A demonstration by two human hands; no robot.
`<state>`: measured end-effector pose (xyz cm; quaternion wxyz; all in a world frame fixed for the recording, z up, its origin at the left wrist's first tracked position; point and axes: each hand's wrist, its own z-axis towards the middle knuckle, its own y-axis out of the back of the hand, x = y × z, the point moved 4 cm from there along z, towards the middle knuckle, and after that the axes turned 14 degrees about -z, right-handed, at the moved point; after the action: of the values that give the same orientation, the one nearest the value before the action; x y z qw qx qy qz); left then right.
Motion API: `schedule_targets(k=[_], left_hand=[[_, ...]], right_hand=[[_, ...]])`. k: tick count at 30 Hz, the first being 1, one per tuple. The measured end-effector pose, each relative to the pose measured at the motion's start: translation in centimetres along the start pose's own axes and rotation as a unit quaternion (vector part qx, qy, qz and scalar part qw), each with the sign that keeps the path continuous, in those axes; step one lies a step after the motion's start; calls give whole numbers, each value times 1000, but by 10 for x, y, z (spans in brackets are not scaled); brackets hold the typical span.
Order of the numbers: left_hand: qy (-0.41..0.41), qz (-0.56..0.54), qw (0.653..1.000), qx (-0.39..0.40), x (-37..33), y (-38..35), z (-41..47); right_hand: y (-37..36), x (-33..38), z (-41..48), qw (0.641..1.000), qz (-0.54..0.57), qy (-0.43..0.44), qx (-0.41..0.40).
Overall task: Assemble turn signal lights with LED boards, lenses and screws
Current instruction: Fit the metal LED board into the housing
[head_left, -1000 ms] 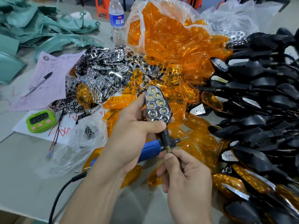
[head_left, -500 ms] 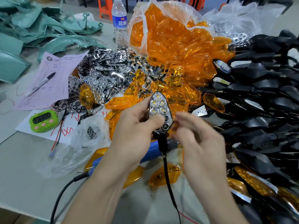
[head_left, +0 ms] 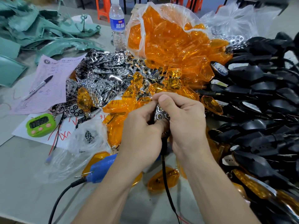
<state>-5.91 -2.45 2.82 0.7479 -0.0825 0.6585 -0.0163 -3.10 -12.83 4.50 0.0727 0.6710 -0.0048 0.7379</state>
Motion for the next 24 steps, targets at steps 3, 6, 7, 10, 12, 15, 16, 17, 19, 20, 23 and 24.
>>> schedule_targets(k=[3,6,7,10,12,15,16,17,19,20,23,24], left_hand=[[-10,10,1000,20,0,-2,2],[-13,-12,1000,15,1,-2,2],[-16,-19,1000,8,1,-2,1],[-3,-57,998,-7,4,-2,-2],[5,-97,995,0,4,-3,-3],[1,-104,994,12,3,-3,-6],[-2,-105,994,16,3,-3,-8],[-3,-105,994,20,3,-3,-9],[-3,-106,994,17,4,-2,-9],[-4,-106,994,12,5,-2,-9],[2,-107,994,-5,7,-1,-10],[9,-108,994,-11,9,-1,-11]], right_hand=[[5,1,1,1000,13,6,-8],[6,1,-3,1000,14,22,0],[7,-1,-3,1000,18,11,15],[15,-12,-6,990,76,-63,105],[19,-15,-11,981,99,-74,148],[18,-14,-19,976,153,-67,139],[17,-12,-21,974,172,-63,131],[16,-11,-22,975,177,-57,118],[15,-12,-23,981,166,-51,91],[14,-14,-23,983,158,-57,78],[11,-18,-25,982,145,-92,80],[12,-19,-24,977,150,-102,108]])
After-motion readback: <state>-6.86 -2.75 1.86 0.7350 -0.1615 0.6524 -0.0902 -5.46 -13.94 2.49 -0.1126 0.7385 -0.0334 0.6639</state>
